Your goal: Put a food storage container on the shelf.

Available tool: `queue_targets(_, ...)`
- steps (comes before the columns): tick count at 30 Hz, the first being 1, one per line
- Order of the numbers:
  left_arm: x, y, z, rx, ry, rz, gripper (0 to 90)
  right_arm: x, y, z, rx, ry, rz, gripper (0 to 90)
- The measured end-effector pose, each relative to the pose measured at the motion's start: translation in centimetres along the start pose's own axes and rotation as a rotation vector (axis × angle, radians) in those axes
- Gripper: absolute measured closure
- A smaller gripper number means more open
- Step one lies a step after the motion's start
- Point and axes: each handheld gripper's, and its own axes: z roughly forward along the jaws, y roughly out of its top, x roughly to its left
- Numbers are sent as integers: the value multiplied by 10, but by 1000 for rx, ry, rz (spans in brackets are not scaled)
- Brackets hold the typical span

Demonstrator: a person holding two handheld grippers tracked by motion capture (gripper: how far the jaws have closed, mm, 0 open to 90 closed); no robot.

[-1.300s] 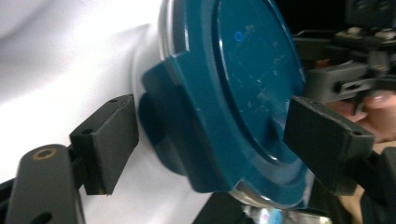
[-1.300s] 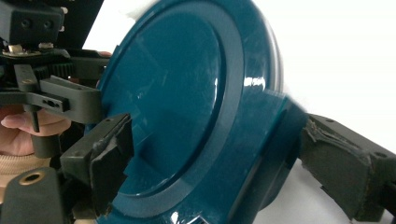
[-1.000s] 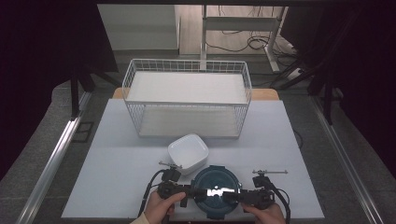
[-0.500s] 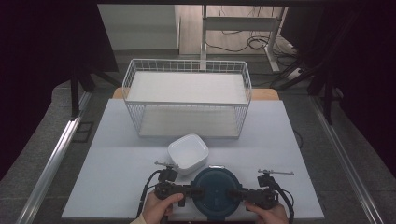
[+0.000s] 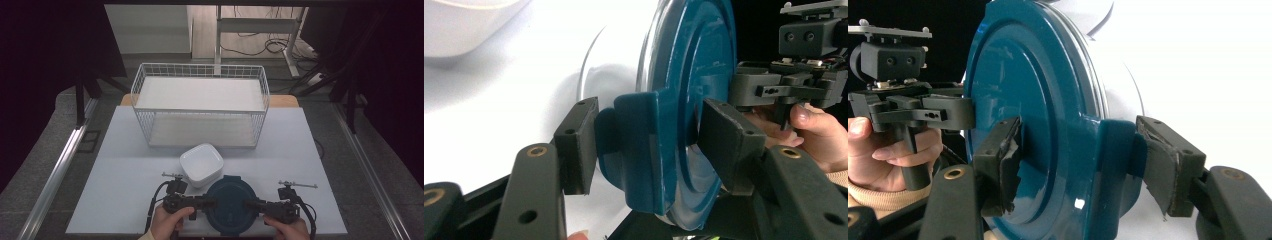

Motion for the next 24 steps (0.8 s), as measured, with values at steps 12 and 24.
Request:
queue_targets(12, -5, 3, -9, -16, 16, 37, 432, 11, 1, 0, -5, -1, -54, 383)
queue_targets(24, -12, 7, -14, -27, 20, 67, 433, 17, 6, -4, -22, 4, -87, 387)
